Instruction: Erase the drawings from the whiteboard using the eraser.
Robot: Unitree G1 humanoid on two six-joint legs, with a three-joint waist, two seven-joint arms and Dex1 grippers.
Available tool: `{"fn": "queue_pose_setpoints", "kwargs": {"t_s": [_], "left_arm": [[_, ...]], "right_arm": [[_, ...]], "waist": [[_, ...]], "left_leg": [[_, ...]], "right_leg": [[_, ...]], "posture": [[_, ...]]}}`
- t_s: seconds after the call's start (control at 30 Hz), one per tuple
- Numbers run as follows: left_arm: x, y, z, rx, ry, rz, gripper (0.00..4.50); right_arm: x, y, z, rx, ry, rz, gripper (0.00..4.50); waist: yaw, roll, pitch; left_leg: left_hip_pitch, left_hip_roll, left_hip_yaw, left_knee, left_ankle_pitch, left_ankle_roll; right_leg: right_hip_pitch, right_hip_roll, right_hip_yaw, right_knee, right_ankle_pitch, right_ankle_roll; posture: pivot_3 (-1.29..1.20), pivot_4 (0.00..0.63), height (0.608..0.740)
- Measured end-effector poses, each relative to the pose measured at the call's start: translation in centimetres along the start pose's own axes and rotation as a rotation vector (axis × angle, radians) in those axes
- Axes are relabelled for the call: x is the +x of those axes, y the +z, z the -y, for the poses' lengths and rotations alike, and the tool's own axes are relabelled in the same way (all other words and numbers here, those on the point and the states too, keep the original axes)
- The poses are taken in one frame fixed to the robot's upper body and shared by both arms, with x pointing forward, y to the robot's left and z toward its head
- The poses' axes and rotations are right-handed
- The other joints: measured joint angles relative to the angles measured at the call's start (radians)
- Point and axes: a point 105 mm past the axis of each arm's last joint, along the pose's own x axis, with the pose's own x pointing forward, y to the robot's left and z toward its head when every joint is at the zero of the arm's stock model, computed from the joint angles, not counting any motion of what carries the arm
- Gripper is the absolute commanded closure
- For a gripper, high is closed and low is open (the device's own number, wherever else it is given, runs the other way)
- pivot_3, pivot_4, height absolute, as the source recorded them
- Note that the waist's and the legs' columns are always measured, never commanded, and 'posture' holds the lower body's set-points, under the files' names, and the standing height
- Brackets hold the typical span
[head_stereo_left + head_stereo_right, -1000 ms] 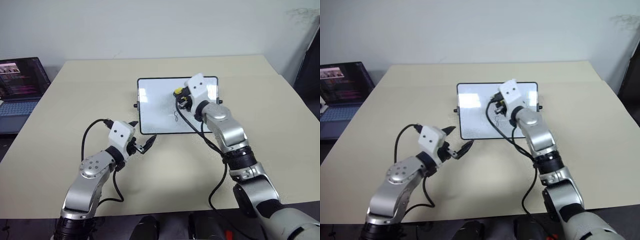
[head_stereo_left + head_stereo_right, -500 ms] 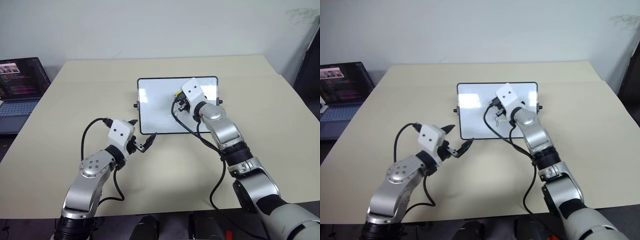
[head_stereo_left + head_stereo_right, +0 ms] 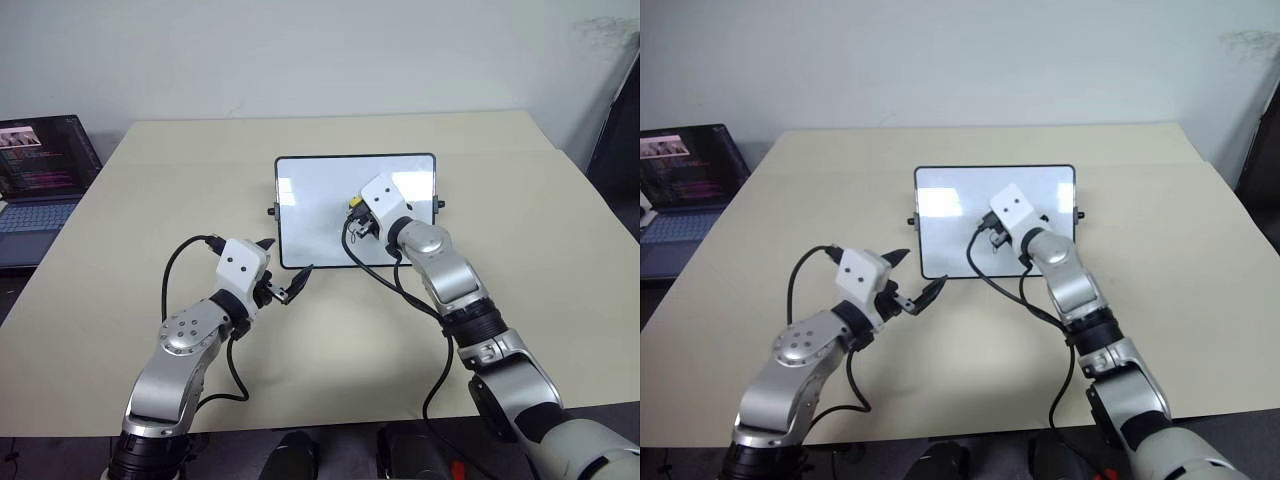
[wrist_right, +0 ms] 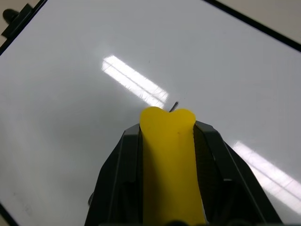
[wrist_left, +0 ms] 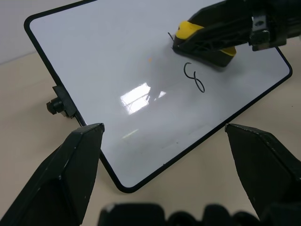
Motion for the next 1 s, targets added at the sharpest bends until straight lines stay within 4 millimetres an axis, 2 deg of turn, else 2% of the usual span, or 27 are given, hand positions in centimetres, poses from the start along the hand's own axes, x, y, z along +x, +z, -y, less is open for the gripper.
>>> {"fn": "queue_pose_setpoints", "kwargs": {"t_s": [0.23,0.5,0.7,0.87,1.0], "left_arm": [[0.0,0.0,-0.1,0.001,0.005,-0.001,0.00],[0.0,0.0,-0.1,0.002,0.006,0.000,0.00],[0.1,0.2,-0.1,0.005,0.005,0.004,0.00],[0.1,0.1,-0.1,0.005,0.006,0.002,0.00],[0.0,-0.1,-0.1,0.002,0.007,-0.003,0.00]], "right_arm": [[-0.5,-0.7,-0.2,0.004,0.007,-0.025,3.36],[-0.2,-0.6,-0.2,0.005,0.006,-0.030,3.36],[0.7,0.4,0.3,-0.008,-0.007,-0.017,3.36],[0.5,1.1,0.9,0.006,-0.022,-0.011,3.36],[-0.1,3.4,1.4,0.016,-0.037,0.041,3.36]], "waist": [[0.000,0.000,0.000],[0.000,0.000,0.000],[-0.002,0.000,0.000],[0.000,0.000,0.000],[-0.002,0.000,0.000]], "left_leg": [[0.000,0.000,0.000,0.000,0.000,0.000],[0.001,0.000,0.000,0.000,0.000,0.000],[0.002,0.000,0.000,0.000,0.000,0.000],[0.000,0.000,-0.001,0.000,0.001,0.000],[-0.001,0.001,-0.001,-0.001,0.001,-0.002]], "right_leg": [[0.001,0.000,-0.001,0.000,0.000,0.000],[0.001,0.000,0.000,0.000,0.000,0.000],[0.001,0.001,-0.001,0.001,0.000,-0.001],[0.001,0.000,-0.001,0.001,0.000,-0.001],[-0.002,0.000,0.000,0.000,0.000,-0.001]], "posture": [[0.00,0.150,0.740],[0.00,0.150,0.740],[0.00,0.150,0.740],[0.00,0.150,0.740],[0.00,0.150,0.740]]}}
